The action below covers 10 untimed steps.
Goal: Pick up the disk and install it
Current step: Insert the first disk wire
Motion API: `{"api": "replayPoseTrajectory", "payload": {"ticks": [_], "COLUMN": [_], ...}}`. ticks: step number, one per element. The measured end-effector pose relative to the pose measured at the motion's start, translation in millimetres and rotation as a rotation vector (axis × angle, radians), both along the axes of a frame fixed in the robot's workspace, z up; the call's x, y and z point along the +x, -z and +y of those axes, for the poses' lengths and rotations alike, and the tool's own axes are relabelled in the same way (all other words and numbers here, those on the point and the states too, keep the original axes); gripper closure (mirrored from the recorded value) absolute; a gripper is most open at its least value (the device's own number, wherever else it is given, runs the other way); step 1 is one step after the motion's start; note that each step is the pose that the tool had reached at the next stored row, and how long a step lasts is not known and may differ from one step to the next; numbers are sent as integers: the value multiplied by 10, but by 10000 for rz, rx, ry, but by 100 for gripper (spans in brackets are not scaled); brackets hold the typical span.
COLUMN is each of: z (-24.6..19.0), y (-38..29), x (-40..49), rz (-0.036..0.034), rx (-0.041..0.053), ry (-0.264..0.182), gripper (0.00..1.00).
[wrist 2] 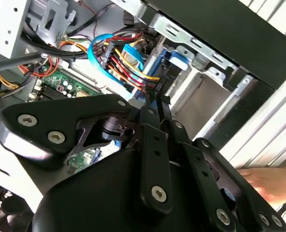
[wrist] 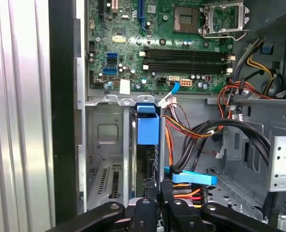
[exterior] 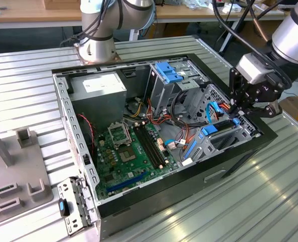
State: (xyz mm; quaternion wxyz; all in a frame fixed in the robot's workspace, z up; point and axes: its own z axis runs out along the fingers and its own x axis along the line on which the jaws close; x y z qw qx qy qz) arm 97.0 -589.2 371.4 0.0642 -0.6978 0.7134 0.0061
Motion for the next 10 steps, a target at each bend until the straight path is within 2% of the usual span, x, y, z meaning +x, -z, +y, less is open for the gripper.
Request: {"api": "replayPoseTrajectory", "payload": {"ticks": [1, 2, 4, 7, 10], "z": [69, 11, 7, 7, -4], "y": [52, 52, 76, 78, 153], "x": [-1, -1, 0, -1, -1], "rz": [0, 0, 0, 0, 0], "rx": [0, 0, -2, -3, -2], "ry": [3, 4, 3, 4, 2], "gripper": [84, 84, 84, 84, 84]}}
